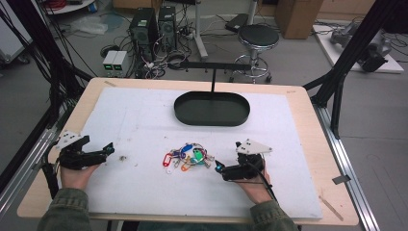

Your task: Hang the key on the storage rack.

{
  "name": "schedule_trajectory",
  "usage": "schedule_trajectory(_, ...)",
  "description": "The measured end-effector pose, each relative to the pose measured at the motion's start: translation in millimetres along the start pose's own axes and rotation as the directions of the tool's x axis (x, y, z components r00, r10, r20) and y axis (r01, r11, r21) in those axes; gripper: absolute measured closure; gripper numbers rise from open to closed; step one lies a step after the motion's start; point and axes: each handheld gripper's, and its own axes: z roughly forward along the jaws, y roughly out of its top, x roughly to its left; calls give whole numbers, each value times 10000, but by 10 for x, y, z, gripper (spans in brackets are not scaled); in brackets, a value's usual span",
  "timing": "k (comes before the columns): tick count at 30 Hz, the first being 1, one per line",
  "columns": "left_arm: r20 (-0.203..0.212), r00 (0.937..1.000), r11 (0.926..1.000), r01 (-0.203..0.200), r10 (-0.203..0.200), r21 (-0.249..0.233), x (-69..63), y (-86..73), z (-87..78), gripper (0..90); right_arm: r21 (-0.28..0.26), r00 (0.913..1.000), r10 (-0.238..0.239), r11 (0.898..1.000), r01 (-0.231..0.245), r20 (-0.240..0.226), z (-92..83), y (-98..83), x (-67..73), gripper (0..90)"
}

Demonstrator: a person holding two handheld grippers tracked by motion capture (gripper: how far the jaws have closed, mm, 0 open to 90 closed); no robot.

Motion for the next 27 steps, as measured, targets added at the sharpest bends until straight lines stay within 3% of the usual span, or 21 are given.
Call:
schedule_trajectory(9,-11,10000,10000,0,0,-4,1,-1,-2,17,280,9985,-267,9992,280,-475,139,50,99,6)
schedule_trajectory(14,7,10000,10000,-23,23,7,4,-2,1,17,338,9951,-343,9987,376,-930,205,72,151,6)
schedule_trajectory(27,35,10000,10000,-57,57,29,-4,-4,6,17,631,9869,-401,9967,505,-1564,357,82,225,7)
